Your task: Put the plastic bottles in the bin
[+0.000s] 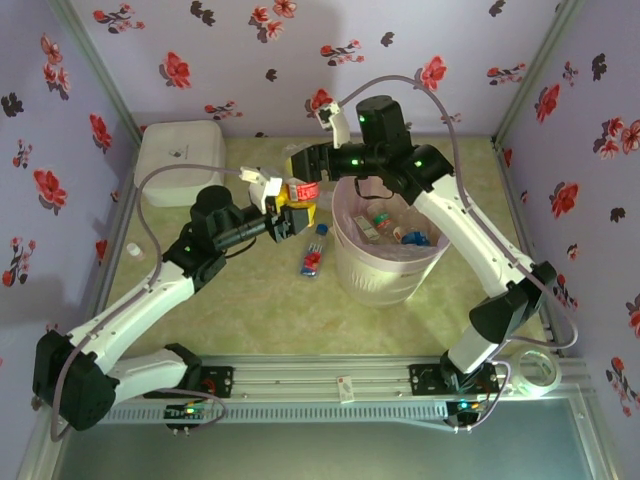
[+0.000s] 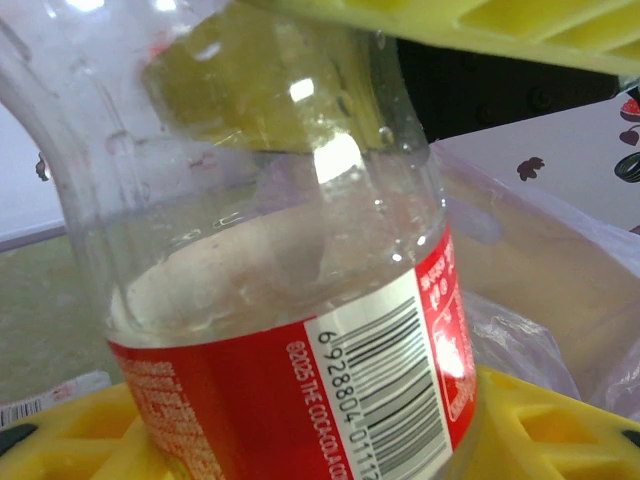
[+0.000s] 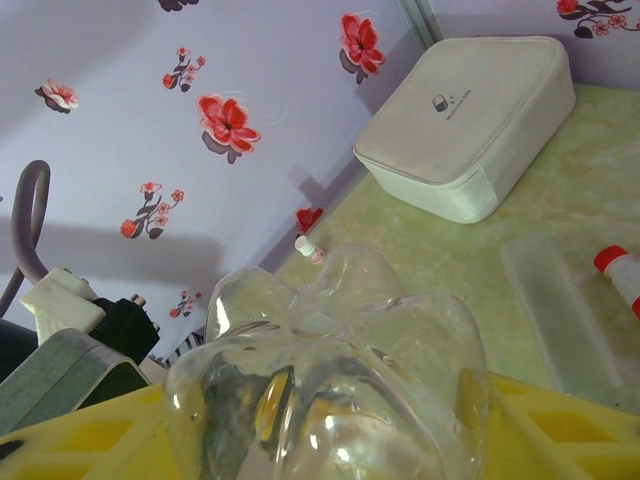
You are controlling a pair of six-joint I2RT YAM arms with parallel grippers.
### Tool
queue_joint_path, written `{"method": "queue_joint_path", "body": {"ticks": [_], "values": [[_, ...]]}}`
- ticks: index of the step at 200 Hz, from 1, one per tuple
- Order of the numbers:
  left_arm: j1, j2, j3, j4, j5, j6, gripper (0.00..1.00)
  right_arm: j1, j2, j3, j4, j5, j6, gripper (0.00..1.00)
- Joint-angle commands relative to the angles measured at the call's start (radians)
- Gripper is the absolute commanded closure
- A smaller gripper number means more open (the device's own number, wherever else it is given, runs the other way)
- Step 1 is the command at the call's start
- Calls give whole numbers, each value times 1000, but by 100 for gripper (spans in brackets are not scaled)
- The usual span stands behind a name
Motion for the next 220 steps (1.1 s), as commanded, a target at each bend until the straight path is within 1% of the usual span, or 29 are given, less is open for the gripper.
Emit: {"method": "queue_joint_path", "body": {"ticks": [1, 6, 12, 13, 17, 25, 28, 53, 79, 102, 123, 172, 188, 220], "values": [[-4, -6, -10, 62, 23, -8, 71, 1, -10, 5, 30, -3, -3, 36], [-4, -6, -12, 64, 20, -10, 57, 1, -12, 6, 31, -1, -3, 37], [-4, -7, -14, 64, 17, -10, 36, -1, -14, 8, 32, 2, -2, 37], [-4, -7, -14, 64, 18, -10, 34, -1, -14, 8, 32, 2, -2, 37], [-2, -9, -15, 62, 18, -8, 20, -1, -15, 10, 32, 5, -5, 38], [0, -13, -20, 59, 16, -3, 3, -4, -17, 12, 34, 10, -7, 38], [1, -16, -23, 57, 11, 1, 1, -6, -19, 15, 34, 13, -9, 39], [14, -45, -49, 47, -7, 1, 0, -17, -39, 34, 38, 44, -21, 40], [29, -86, -74, 14, -23, 2, 0, -36, -93, 41, 29, 126, -52, 42], [43, -113, -105, -34, -74, 13, 0, -65, -152, 41, 8, 170, -70, 43], [55, -118, -134, -53, -118, -8, 0, -96, -214, 39, -23, 227, -87, 43], [54, -48, -148, -122, -230, -39, 3, -188, -291, 93, -270, 329, -162, 44], [55, -25, -139, -164, -265, -46, 3, -196, -292, 129, -381, 371, -206, 45], [53, 19, -141, -228, -395, -101, 4, -196, -275, 183, -536, 416, -264, 48]]}}
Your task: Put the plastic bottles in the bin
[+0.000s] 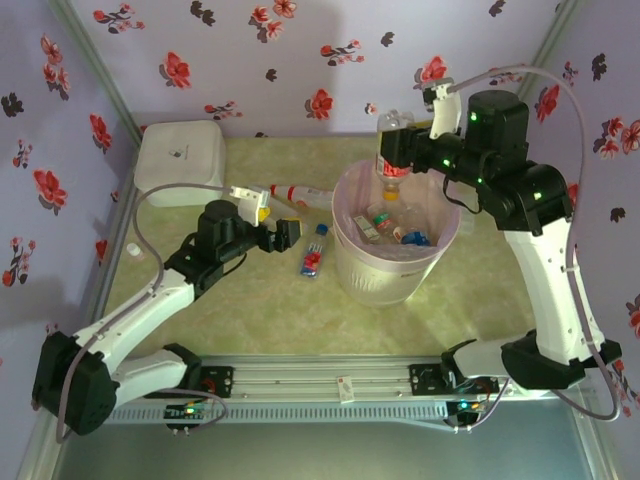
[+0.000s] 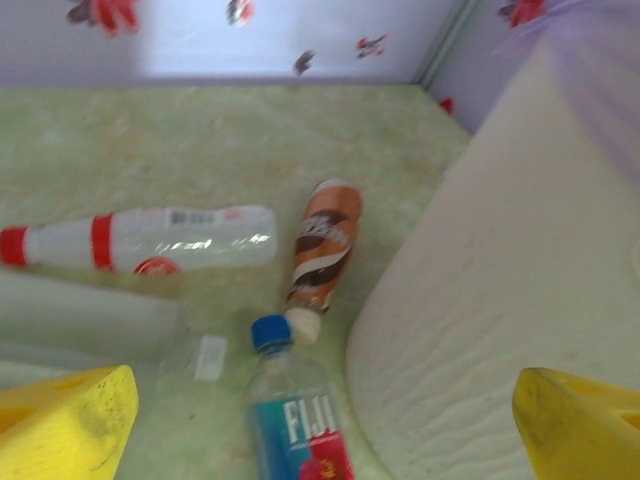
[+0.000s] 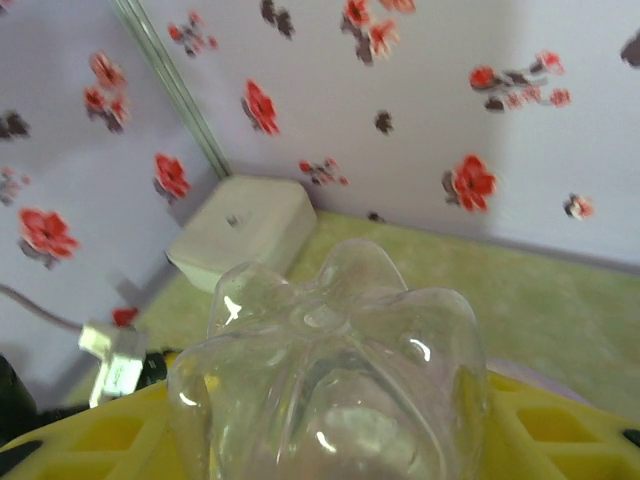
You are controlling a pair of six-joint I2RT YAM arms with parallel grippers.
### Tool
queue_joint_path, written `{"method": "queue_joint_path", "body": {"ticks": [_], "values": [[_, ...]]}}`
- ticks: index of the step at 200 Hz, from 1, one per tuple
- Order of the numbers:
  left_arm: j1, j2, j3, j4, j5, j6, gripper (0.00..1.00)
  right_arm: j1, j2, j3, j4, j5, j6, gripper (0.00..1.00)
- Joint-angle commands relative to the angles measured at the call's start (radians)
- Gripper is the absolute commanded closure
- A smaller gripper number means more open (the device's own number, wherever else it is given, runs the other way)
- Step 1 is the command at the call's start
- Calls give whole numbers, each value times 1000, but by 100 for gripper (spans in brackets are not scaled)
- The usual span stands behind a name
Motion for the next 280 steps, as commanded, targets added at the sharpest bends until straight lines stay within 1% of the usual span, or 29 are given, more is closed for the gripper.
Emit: {"method": "queue_joint_path", "body": {"ticks": [1, 16, 47, 74, 97, 120, 153, 193, 245, 255, 268, 280], "values": [[3, 31, -3, -69, -129, -52, 4, -4, 20, 46, -177, 70, -76, 48], [3, 55, -5, -89, -156, -76, 4, -4, 35, 52, -224, 94, -89, 49], [0, 104, -4, -109, -156, -123, 4, -2, 98, 80, -326, 160, -113, 49], [-4, 113, -23, -96, -157, -148, 4, 16, 166, 94, -404, 219, -144, 49], [-5, 114, -49, -67, -160, -177, 4, 24, 215, 91, -430, 271, -157, 49], [-8, 119, -52, -65, -160, -184, 5, 27, 255, 75, -424, 265, -161, 50], [-8, 111, -54, -66, -159, -192, 5, 42, 288, 3, -397, 251, -161, 50], [-9, 108, -55, -62, -158, -195, 5, 65, 294, -148, -314, 228, -139, 50], [-29, 118, -36, -93, -156, -213, 5, 73, 252, -369, -115, 205, -64, 50], [-34, 119, -40, -85, -134, -223, 4, 73, 244, -405, -92, 202, -54, 49], [-38, 121, -59, -67, -66, -238, 3, 73, 237, -445, -68, 197, -47, 47], [-44, 122, -63, -95, -33, -242, 2, 73, 229, -469, -55, 193, -45, 45]]}}
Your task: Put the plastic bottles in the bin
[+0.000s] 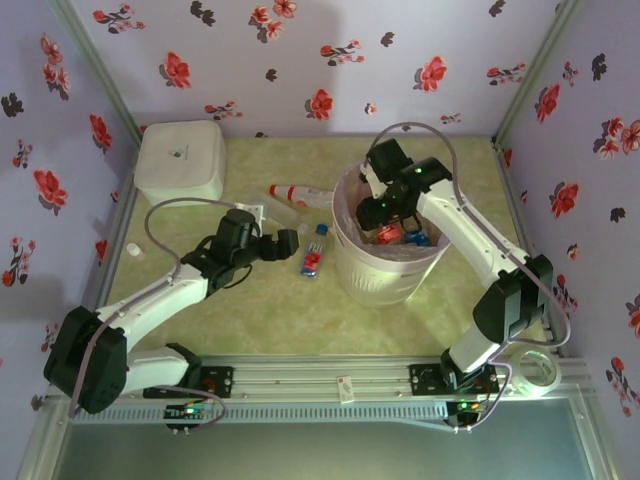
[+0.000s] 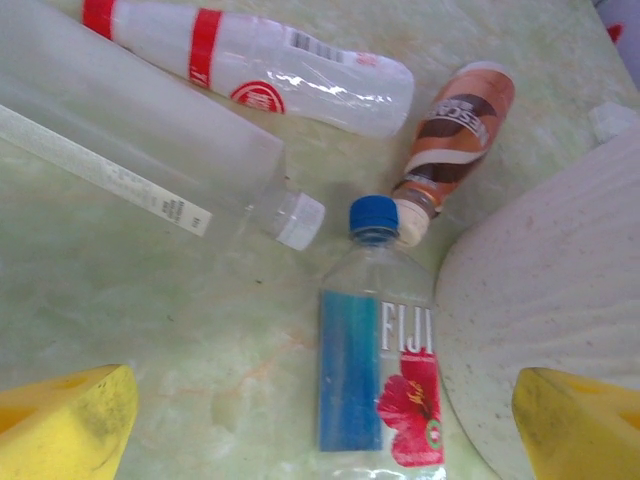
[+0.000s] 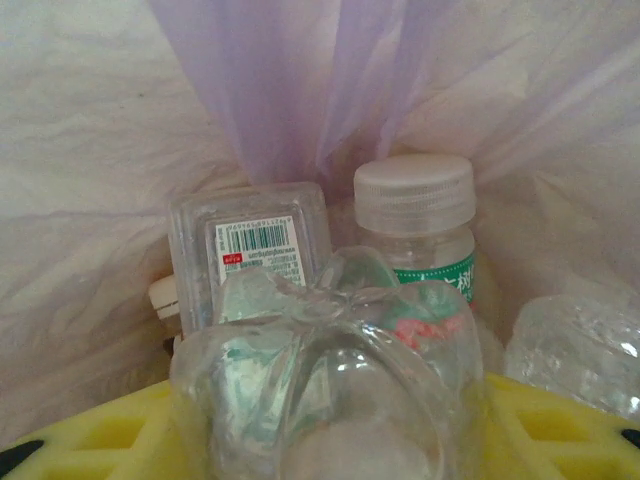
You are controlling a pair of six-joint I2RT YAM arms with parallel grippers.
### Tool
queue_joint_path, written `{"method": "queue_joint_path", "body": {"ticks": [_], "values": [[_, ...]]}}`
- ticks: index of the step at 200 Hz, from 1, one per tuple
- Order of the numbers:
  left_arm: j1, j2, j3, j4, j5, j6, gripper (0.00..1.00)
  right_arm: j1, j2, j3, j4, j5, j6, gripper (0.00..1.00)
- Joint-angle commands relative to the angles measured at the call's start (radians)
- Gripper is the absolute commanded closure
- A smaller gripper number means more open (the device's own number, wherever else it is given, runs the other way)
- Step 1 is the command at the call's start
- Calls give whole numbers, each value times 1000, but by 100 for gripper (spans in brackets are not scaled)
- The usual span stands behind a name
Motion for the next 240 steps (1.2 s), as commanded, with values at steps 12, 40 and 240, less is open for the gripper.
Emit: {"method": "queue_joint_path", "body": {"ticks": [12, 40, 240], "values": [[-26, 3, -13, -57, 85, -26, 1, 3, -44, -57, 68, -14, 37, 42], [-54, -31, -36, -83, 74, -47, 0, 3, -70, -81, 82, -9, 39, 30], [-215, 351, 166, -118, -30, 23, 0, -25, -515, 21, 1, 149, 37, 5]]}}
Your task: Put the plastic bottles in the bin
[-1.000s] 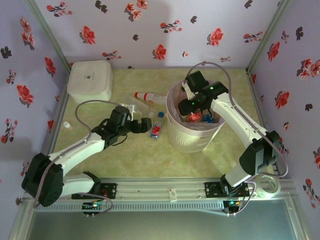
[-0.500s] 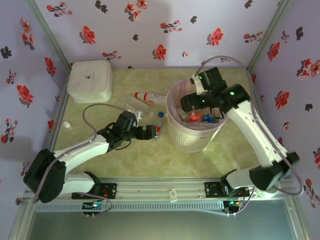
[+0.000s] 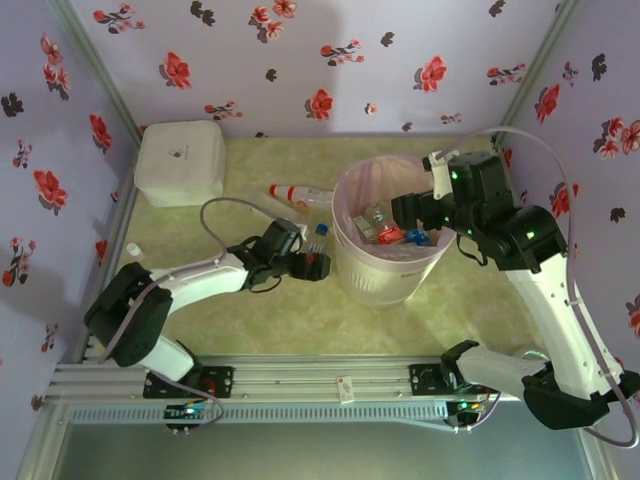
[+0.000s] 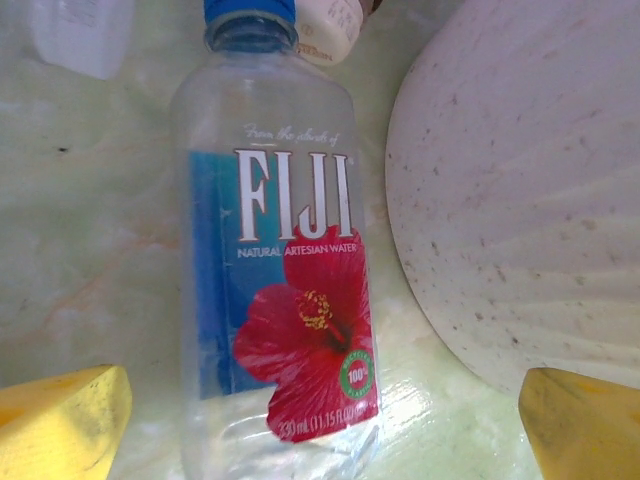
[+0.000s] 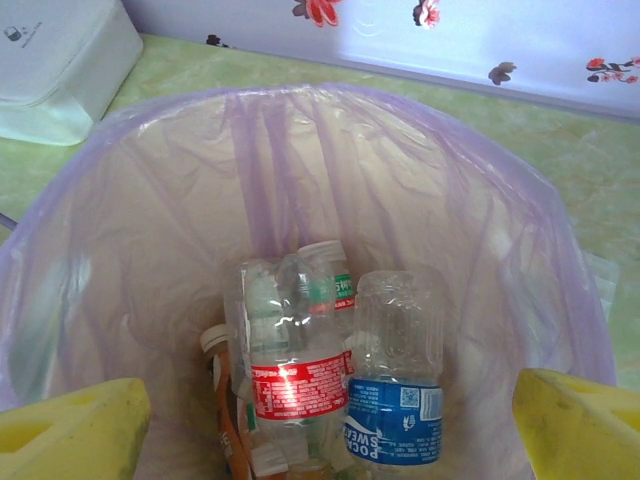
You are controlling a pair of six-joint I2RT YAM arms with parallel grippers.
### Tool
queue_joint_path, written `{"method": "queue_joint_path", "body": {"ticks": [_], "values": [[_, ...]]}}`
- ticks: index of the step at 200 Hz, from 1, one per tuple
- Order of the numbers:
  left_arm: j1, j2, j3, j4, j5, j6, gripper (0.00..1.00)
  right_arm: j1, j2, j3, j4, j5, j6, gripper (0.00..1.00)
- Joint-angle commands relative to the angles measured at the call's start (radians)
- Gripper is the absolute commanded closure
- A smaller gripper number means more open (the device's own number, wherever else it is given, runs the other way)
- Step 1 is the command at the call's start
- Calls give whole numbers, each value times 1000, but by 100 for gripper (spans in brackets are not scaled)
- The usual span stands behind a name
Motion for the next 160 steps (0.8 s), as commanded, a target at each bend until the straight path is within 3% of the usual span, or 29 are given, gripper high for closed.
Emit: {"method": "queue_joint_path", "body": {"ticks": [1, 58, 99, 160], "values": [[-23, 46, 42, -60, -58, 19, 0, -9, -18, 0, 14, 44, 4, 5], [-73, 145, 131, -183, -193, 10, 10, -22, -46, -24, 44, 55, 12, 4], [-77, 143, 136, -180, -208, 11, 34, -27, -43, -29, 41, 48, 12, 4], [-75, 112, 135, -199, -222, 19, 41, -28, -46, -8, 96, -40, 37, 5]]}}
